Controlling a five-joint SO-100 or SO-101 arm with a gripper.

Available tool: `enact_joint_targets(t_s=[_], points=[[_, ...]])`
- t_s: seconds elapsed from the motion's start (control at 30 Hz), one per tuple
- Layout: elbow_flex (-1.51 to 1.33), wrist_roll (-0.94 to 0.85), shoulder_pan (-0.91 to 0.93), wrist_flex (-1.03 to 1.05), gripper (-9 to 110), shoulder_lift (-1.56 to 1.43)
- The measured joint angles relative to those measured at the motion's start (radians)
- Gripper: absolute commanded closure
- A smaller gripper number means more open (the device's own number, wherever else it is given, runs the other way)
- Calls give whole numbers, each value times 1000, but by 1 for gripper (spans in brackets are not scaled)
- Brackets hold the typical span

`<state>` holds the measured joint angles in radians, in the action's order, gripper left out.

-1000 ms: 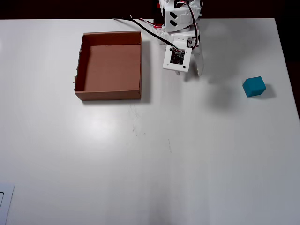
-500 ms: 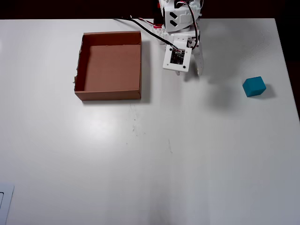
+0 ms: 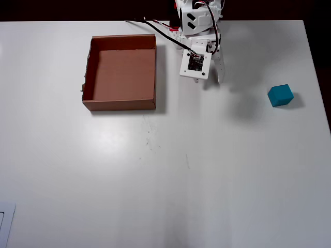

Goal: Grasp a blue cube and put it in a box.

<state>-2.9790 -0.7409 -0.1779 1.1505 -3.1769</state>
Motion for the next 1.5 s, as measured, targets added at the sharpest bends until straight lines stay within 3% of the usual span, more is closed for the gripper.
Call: enact_joint_targets(t_s=[0.43, 0.97, 1.5], points=[[8, 0, -54, 5, 77, 28], [683, 6, -241, 169, 71, 686], [979, 38, -405, 206, 61, 1035]])
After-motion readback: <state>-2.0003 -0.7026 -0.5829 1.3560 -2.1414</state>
